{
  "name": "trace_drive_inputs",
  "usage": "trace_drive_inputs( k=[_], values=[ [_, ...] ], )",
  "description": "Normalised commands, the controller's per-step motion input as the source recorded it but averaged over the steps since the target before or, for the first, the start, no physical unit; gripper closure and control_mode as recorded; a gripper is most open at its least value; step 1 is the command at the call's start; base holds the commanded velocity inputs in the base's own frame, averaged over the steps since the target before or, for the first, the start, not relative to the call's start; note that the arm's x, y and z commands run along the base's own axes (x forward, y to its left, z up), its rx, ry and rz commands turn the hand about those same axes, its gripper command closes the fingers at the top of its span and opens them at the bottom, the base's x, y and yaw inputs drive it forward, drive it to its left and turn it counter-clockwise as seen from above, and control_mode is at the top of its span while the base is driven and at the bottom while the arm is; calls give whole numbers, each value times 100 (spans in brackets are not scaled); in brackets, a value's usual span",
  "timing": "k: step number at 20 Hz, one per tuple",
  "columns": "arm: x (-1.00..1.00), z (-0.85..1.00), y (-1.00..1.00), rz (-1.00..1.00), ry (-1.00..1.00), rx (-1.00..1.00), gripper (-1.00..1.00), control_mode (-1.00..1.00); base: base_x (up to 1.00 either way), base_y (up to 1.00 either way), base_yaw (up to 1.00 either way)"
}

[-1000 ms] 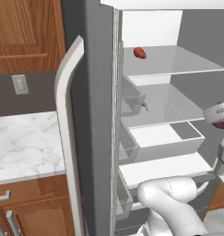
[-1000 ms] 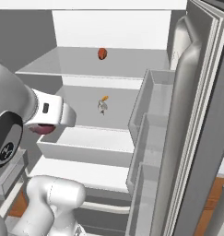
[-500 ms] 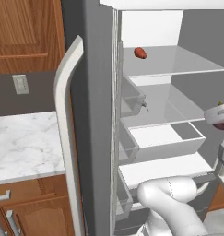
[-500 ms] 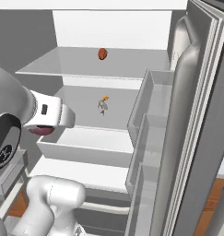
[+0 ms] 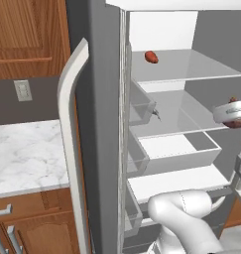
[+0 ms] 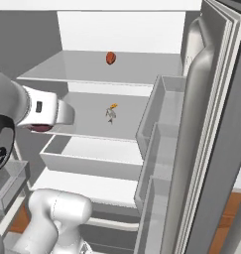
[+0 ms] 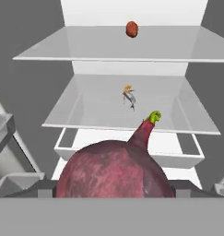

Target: Transport the fish and onion to the fridge. Place the fish on the rack containing meat and place the onion on the rack containing the vegetable, ensuring meats and vegetables are on different racks.

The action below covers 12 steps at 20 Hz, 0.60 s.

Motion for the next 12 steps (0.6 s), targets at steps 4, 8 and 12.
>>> trace_drive_inputs(
  k=[4,8,12],
  values=[
    [0,61,0,-1,0,0,100,-100,0,0,0],
    [49,44,-6,0,0,0,100,-100,0,0,0],
    [86,6,-7,0,-1,0,100,-100,0,0,0]
  ],
)
